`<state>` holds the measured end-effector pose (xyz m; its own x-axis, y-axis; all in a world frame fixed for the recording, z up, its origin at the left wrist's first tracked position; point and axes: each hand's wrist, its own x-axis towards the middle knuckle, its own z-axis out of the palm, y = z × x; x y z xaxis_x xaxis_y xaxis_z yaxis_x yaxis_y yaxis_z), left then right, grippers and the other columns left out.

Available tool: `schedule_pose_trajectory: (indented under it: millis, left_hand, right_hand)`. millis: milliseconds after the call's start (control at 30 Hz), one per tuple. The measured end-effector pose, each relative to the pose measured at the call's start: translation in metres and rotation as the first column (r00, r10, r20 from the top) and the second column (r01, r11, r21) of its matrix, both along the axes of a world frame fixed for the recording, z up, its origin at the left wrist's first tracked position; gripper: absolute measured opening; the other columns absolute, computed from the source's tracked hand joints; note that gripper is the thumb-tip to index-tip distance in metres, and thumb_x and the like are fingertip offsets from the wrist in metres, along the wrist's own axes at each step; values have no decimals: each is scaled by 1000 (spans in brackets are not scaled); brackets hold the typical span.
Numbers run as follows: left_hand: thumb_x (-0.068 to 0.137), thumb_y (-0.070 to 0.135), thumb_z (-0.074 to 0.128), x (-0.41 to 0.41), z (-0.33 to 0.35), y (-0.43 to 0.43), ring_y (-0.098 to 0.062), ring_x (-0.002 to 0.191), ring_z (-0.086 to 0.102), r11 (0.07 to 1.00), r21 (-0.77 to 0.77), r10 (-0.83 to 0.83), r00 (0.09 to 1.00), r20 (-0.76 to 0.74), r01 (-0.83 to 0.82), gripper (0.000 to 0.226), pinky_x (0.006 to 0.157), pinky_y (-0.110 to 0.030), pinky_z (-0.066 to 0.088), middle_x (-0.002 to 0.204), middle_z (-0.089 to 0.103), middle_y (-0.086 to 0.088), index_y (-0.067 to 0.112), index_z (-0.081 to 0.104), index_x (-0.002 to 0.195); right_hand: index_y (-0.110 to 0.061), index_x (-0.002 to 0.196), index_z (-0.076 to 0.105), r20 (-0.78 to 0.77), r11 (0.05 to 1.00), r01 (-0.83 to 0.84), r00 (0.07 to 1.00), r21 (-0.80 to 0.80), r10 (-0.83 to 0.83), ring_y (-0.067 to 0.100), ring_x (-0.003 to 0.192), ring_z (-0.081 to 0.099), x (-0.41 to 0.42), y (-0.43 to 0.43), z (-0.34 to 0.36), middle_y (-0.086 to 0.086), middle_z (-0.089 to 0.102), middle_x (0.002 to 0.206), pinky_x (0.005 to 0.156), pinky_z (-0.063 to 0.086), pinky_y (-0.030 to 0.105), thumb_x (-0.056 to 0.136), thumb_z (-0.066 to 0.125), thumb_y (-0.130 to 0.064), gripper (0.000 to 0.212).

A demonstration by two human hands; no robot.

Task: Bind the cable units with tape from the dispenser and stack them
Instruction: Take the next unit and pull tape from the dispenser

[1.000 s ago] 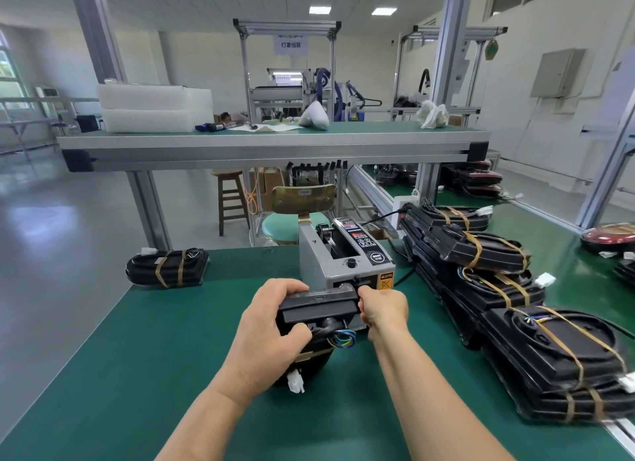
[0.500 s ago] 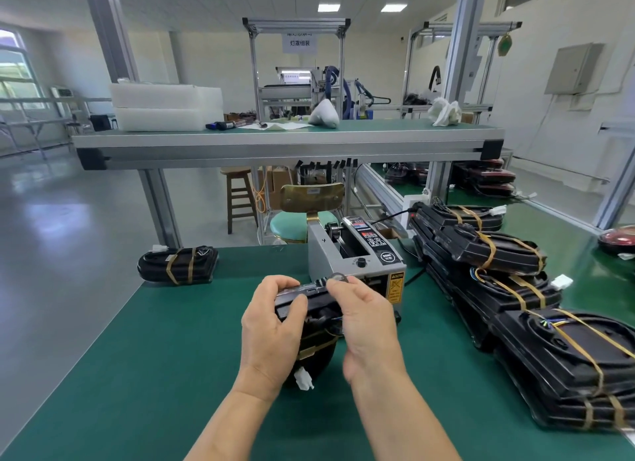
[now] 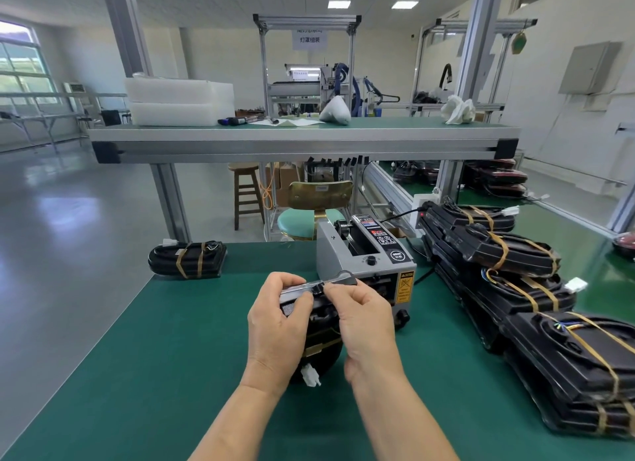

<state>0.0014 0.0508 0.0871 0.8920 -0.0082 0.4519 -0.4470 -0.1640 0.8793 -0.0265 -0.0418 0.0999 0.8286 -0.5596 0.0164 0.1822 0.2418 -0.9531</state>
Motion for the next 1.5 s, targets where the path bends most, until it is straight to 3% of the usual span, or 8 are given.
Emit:
schedule_pose_trajectory:
  millis: [300, 500, 800, 967, 1100, 1200, 1300, 1500]
  left_hand:
    - [83, 18, 72, 2, 1, -5, -4, 75, 59, 993, -35, 110, 994, -3, -110, 14, 64, -10, 44, 79, 64, 18, 23, 60, 77]
    - [80, 15, 73, 5, 3, -5, -2, 70, 58, 990, -26, 135, 991, -24, -136, 16, 60, -8, 42, 74, 64, 16, 21, 60, 74]
    - [77, 25, 78, 12, 1, 5, -1, 67, 58, 986, -46, 155, 981, -115, -161, 18, 63, -19, 44, 73, 65, 15, 22, 61, 74]
    - [68, 41, 84, 21, 7, 17, 3, 62, 53, 971, 122, 220, 968, -117, -206, 35, 53, -10, 38, 68, 63, 7, 19, 57, 71]
    - [66, 52, 81, 32, 22, 33, -9, 56, 47, 916, 377, 168, 985, -50, -137, 50, 53, -25, 38, 61, 56, 3, 14, 50, 66]
    - [74, 73, 59, 40, 38, 39, -16, 71, 56, 677, 735, 19, 999, 32, -37, 51, 64, -33, 46, 69, 59, 6, 23, 53, 79]
    - [71, 89, 23, 40, 45, 34, -16, 90, 60, 497, 867, -123, 991, 43, 24, 68, 77, -36, 49, 91, 63, 12, 37, 49, 105]
    - [55, 88, 50, 38, 42, 48, -5, 85, 60, 609, 777, -186, 981, -55, 160, 77, 81, -31, 48, 86, 65, 16, 52, 43, 123]
  right_hand:
    - [-16, 57, 73, 13, 990, 46, 999, -136, -45, -1, 125, 48, -2, 4, -5, -5, 62, 121, 107, 42, 43, 80, 73, -12, 24]
    - [-24, 65, 72, 10, 968, 96, 995, -233, -97, 16, 115, 59, 0, 3, -10, -1, 64, 114, 101, 47, 45, 81, 73, -16, 17]
    - [-30, 99, 64, 86, 962, 95, 994, -257, -75, -3, 93, 65, 4, -9, -14, -10, 71, 99, 86, 50, 20, 90, 63, -5, 26]
    - [-27, 108, 67, 87, 963, 61, 995, -264, -40, -1, 98, 67, 6, -2, -14, -11, 73, 102, 91, 54, 25, 91, 63, -7, 26]
    - [-26, 113, 67, 70, 963, 27, 997, -268, -8, -1, 102, 65, 7, 5, -12, -12, 72, 106, 96, 52, 29, 91, 61, -7, 29]
    - [-32, 114, 64, 69, 969, 0, 997, -246, 18, -5, 108, 62, 7, 10, -13, -16, 70, 111, 98, 50, 26, 92, 58, -8, 33]
    - [-33, 112, 62, 74, 986, -80, 993, -148, 92, -5, 108, 63, 8, 13, -16, -19, 72, 108, 94, 49, 22, 92, 52, 0, 39]
    - [-11, 91, 66, -78, 966, 173, 984, 193, -161, 6, 61, 63, 18, -31, -33, 3, 67, 77, 58, 50, 22, 92, 59, -2, 11]
